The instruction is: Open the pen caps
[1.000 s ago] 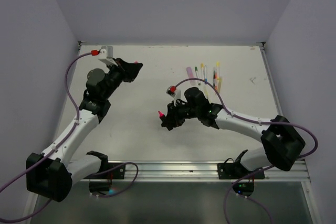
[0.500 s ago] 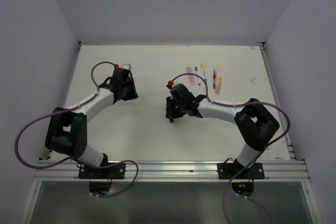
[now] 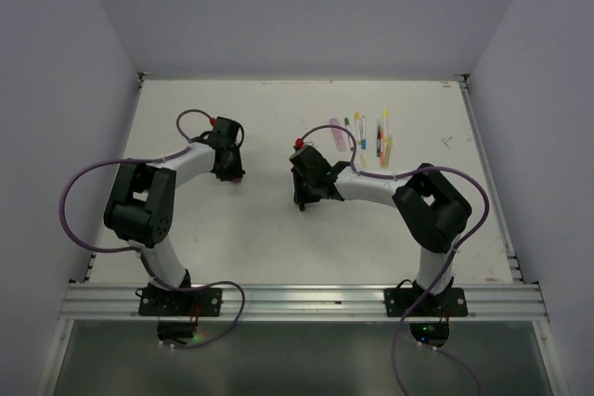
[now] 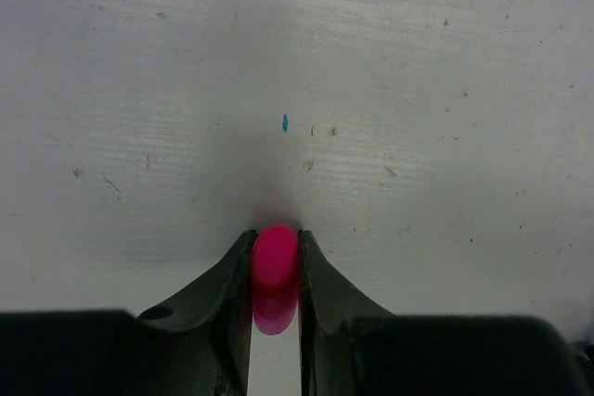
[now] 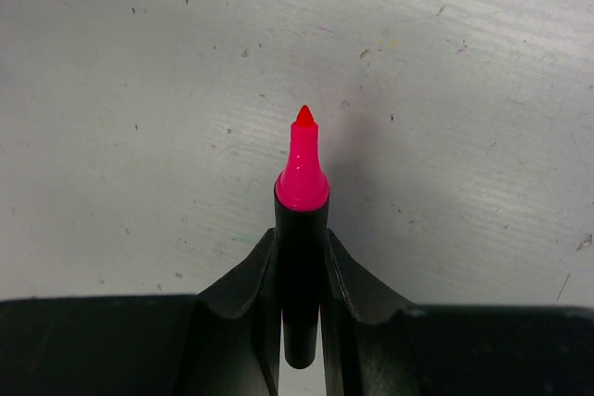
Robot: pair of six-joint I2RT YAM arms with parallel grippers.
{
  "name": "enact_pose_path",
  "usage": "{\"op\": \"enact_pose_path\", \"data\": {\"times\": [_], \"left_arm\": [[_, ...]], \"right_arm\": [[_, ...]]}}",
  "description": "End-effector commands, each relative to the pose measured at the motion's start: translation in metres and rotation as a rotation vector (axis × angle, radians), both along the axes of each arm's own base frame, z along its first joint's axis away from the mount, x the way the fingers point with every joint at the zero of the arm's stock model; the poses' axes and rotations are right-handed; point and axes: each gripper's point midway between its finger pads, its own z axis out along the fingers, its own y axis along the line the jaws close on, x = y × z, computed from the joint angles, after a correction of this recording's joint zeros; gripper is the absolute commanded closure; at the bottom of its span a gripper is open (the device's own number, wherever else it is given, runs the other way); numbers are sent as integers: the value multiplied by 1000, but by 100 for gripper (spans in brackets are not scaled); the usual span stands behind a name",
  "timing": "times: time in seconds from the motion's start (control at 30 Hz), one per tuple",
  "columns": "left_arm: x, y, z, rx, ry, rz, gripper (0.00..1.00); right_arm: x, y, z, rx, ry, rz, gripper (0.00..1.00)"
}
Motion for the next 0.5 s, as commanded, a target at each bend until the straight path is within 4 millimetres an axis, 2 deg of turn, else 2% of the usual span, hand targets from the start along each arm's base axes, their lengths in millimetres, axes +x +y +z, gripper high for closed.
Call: {"op": "enact_pose_path", "data": {"times": [0.0,0.13,0.37,0.47], "left_arm": [[-8,9,-15,49,61,10,81],[-12,11,-21,58,76,15,75],[-14,11,-20,48,70,22,54],[-13,9,-13,39,57,18,41]], "right_arm": [[6,-10,-3,-54,-5,-61,82],[7,-11,-1,-56,-12,-65,72],[8,-12,18,-42,-39,-61,52],[9,-11,33,-33,-59,-36,36]]}}
